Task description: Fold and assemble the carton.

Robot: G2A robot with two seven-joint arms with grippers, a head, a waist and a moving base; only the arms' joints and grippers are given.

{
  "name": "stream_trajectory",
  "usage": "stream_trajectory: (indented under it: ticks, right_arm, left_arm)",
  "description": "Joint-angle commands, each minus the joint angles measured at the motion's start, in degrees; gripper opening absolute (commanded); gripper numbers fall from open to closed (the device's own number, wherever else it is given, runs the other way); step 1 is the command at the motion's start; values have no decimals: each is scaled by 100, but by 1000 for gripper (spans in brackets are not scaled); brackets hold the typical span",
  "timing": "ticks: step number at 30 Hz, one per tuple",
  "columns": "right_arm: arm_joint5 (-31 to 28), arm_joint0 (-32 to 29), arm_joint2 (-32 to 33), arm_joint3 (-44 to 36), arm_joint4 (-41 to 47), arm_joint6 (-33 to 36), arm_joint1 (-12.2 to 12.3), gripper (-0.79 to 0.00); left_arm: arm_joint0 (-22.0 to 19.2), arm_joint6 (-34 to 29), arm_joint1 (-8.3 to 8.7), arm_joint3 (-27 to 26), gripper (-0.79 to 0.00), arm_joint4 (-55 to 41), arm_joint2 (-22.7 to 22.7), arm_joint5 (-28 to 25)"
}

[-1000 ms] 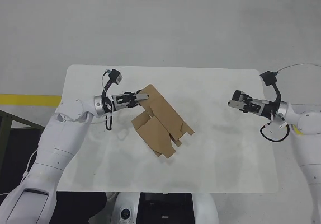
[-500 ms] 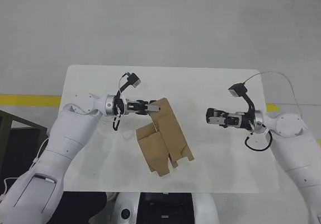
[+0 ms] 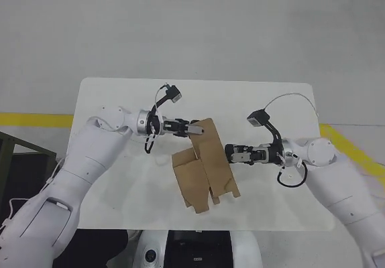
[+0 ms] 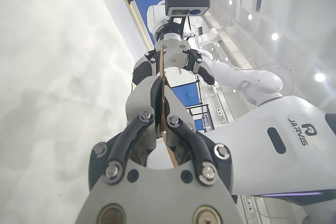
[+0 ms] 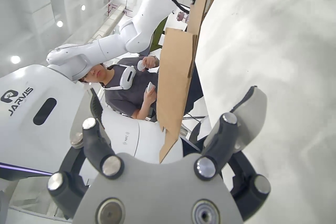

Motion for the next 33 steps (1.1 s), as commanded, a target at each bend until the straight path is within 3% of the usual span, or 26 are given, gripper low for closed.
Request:
stream_trajectory:
  ticks: [1,4,7,10,14,17,18,20,26,27,28,29,33]
  right_arm:
    - [-10,9,-67,29,41,-10,-7,-89]
    - [-23,14,-162,28,70,-23,-10,-419]
    - [-44,22,-210,35,87,-45,-1,-536]
    - [-43,31,-246,24,93,-43,15,-594]
    - [-20,43,-303,-10,89,-20,40,-600]
    - [-40,50,-341,-26,90,-40,57,-668]
    - [-49,56,-358,-37,77,-49,62,-733]
    - [-66,73,-399,-69,77,-66,68,-785]
    - [-85,133,-507,-81,117,-85,93,-785]
    - [-88,142,-519,-77,133,-88,98,-785]
    - [-92,148,-529,-73,159,-92,103,-785]
    - [-96,153,-536,-62,182,-96,109,-785]
    - [-96,151,-549,-30,340,-96,130,-785]
  left_arm:
    - [-21,9,3,-4,-785,-32,68,-9]
    - [-46,5,8,-8,-785,-121,167,-5]
    - [-87,-5,13,-26,-785,-173,265,4]
    - [-123,-14,19,-32,-785,-213,354,14]
    - [-171,-5,30,-28,-785,-271,446,5]
    - [-197,4,41,-29,-785,-347,493,-4]
    - [-204,8,45,-28,-785,-358,509,-8]
    - [-217,9,54,-24,-785,-355,546,-10]
    - [-252,71,92,-56,-785,-332,610,-72]
    - [-250,89,101,-65,-754,-332,616,-90]
    - [-246,115,109,-90,-108,-348,619,-115]
    - [-230,116,117,-104,0,-426,618,-116]
    - [-231,182,155,-64,0,-648,519,-182]
